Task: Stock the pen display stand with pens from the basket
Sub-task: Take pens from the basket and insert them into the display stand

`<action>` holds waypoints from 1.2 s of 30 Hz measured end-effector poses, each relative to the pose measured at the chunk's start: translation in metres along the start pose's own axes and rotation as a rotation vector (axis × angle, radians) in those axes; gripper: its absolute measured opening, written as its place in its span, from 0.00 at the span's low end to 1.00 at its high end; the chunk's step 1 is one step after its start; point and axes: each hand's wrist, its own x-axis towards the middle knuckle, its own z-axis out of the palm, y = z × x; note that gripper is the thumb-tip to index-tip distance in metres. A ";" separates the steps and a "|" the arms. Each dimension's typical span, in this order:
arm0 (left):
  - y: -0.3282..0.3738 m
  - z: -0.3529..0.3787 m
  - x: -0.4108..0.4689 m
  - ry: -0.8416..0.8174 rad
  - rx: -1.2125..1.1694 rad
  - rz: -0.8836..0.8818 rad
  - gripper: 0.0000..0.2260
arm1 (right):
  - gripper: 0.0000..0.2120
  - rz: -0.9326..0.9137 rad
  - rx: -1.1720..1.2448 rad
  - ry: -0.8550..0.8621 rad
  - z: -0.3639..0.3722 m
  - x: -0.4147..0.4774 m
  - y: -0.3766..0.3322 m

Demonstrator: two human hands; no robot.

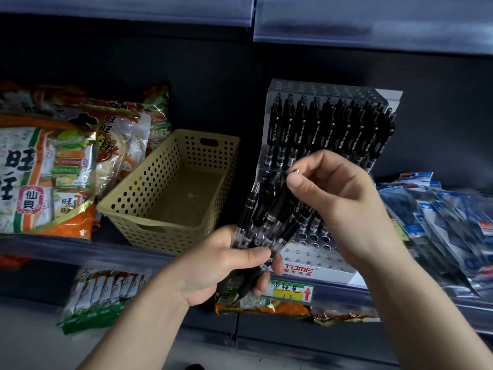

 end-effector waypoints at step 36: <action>0.009 0.004 0.005 0.542 -0.306 0.146 0.21 | 0.04 -0.015 -0.269 -0.087 0.025 -0.005 0.022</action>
